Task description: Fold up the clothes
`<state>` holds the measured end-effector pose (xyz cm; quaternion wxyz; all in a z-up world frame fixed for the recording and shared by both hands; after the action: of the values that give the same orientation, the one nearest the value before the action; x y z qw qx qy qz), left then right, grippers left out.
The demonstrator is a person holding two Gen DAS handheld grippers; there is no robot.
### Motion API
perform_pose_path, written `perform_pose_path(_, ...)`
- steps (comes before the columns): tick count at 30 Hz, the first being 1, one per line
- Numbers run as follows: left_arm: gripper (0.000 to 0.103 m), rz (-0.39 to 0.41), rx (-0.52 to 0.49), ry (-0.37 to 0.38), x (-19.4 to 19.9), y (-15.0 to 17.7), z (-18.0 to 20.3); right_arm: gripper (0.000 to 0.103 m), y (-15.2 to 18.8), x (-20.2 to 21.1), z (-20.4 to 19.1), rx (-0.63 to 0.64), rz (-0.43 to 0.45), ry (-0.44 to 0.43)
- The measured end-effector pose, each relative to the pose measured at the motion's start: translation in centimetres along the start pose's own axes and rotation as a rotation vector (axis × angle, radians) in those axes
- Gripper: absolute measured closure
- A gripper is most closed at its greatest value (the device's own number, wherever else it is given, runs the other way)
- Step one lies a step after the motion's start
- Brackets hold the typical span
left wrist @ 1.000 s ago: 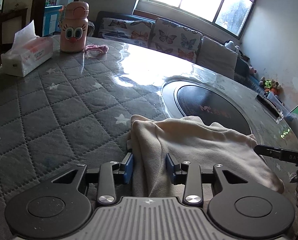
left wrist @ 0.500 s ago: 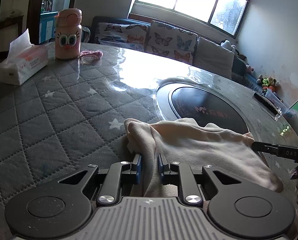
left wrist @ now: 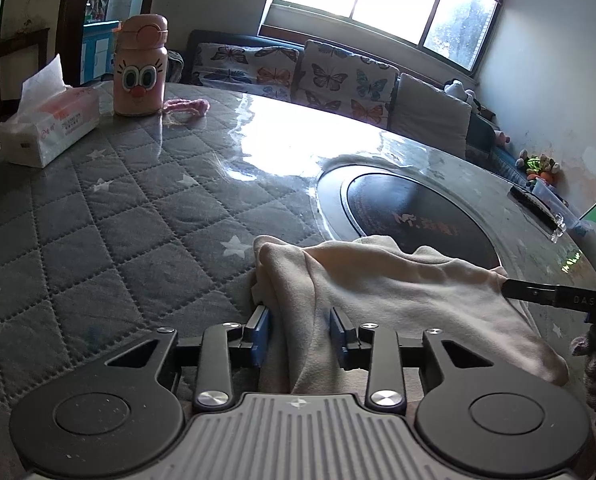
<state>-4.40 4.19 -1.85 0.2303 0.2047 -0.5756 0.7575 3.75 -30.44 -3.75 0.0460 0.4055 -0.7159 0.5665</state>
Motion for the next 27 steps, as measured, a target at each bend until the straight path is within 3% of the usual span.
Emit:
perform_pose_path(4, 0.063, -0.012, 0.005, 0.006, -0.3, 0.1, 0.0, 0.067, 0.2, -0.5, -0.7, 0.014, -0.012, -0.029)
perform_pose_path(8, 0.064, -0.021, 0.017, 0.011, -0.5, 0.2, -0.1, 0.084, 0.3, -0.6, -1.0, 0.009, -0.018, -0.039)
perform_pose_path(10, 0.070, -0.024, 0.024, 0.018, -0.6, 0.2, -0.1, 0.091, 0.3, -0.5, -1.1, 0.005, -0.016, -0.040)
perform_pose_path(15, 0.084, -0.006, 0.032, 0.019, -0.3, 0.1, 0.1, 0.092, -0.1, 0.3, -2.0, 0.026, 0.004, -0.035)
perform_pose_path(27, 0.087, 0.087, 0.040, 0.018, 3.8, -0.6, -0.7, 0.093, -2.5, 2.0, -7.1, 0.117, 0.054, -0.097)
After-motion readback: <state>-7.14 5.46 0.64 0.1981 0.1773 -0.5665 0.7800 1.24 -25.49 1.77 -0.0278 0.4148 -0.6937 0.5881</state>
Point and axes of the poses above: each gripper's, at about its wrist camera, not at the fingertips, and x roughly against the way its jaws point, z to its right, y to its underside, the point moved 3 cm from there along -x, roughly the way its jaws point, and after that the axes turned 6 degrees about z, right-handed, at the moved point
